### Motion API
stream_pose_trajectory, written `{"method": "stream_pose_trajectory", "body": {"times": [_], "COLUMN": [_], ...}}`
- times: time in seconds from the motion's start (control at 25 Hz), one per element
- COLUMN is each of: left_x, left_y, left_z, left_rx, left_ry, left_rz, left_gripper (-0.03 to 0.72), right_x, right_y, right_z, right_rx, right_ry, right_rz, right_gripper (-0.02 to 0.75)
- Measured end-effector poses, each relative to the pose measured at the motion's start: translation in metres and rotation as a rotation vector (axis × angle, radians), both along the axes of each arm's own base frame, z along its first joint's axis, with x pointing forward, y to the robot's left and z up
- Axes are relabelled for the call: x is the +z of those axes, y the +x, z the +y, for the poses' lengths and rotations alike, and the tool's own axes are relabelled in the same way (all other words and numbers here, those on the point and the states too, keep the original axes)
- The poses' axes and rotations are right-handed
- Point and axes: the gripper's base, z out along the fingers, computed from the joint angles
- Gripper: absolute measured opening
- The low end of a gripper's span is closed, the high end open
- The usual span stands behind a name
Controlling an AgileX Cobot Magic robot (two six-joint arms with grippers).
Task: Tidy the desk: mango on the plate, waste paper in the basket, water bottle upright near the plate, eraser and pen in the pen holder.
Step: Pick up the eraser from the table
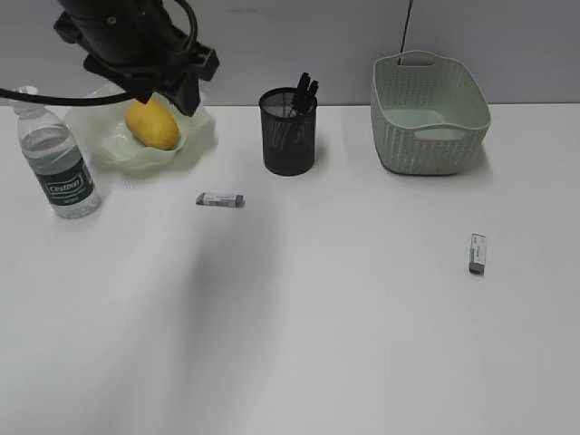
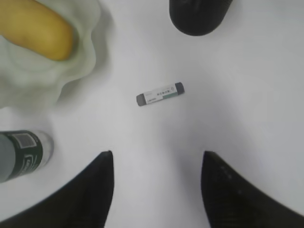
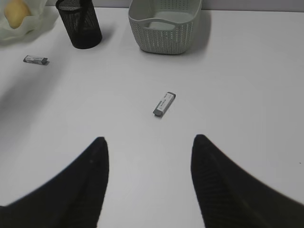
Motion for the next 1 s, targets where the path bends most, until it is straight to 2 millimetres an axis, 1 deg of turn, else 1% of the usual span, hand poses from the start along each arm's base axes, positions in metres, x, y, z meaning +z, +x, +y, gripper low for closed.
{"method": "stream_pose_trajectory", "body": {"times": [0.04,0.08,0.16,0.2,0.28,0.36,0.56,0.64,0.72,0.8,0.88,1.0], "left_x": [0.0,-0.004,-0.004,-0.009,-0.008,-0.012,-0.007,-0.009,-0.011,-0.015,-0.014,-0.014], "left_y": [-0.007,-0.016,-0.037,-0.048,-0.07,-0.09,-0.138,-0.156,-0.175,-0.19,-0.213,-0.234], "left_z": [0.004,0.009,0.02,0.027,0.042,0.062,0.11,0.128,0.139,0.145,0.151,0.156], "left_rx": [-0.003,-0.006,-0.014,-0.015,-0.009,0.014,0.115,0.158,0.183,0.199,0.202,0.193], "left_ry": [-0.001,-0.002,-0.036,-0.044,-0.091,-0.107,-0.175,-0.183,-0.22,-0.252,-0.299,-0.331], "left_rz": [-0.001,0.006,-0.021,-0.024,-0.062,-0.071,-0.11,-0.118,-0.11,-0.098,-0.141,-0.193], "left_gripper": [0.453,0.456,0.457,0.457,0.456,0.451,0.438,0.434,0.426,0.421,0.42,0.419], "right_x": [0.0,0.0,0.0,0.0,0.0,0.0,0.0,0.0,0.0,0.0,0.0,0.0], "right_y": [0.0,0.0,0.0,0.0,0.0,0.0,0.0,0.0,0.0,0.0,0.0,0.0], "right_z": [0.0,0.0,0.0,0.0,0.0,0.0,0.0,0.0,0.0,0.0,0.0,0.0], "right_rx": [0.0,0.0,0.0,0.0,0.0,0.0,0.0,0.0,0.0,0.0,0.0,-0.001], "right_ry": [0.0,0.0,0.0,0.0,0.0,0.0,0.0,0.0,0.0,0.0,-0.001,-0.001], "right_rz": [0.001,0.001,0.001,0.001,0.001,0.001,0.001,0.001,0.001,0.0,-0.001,-0.002], "right_gripper": [0.447,0.447,0.447,0.447,0.447,0.447,0.447,0.447,0.447,0.447,0.447,0.447]}}
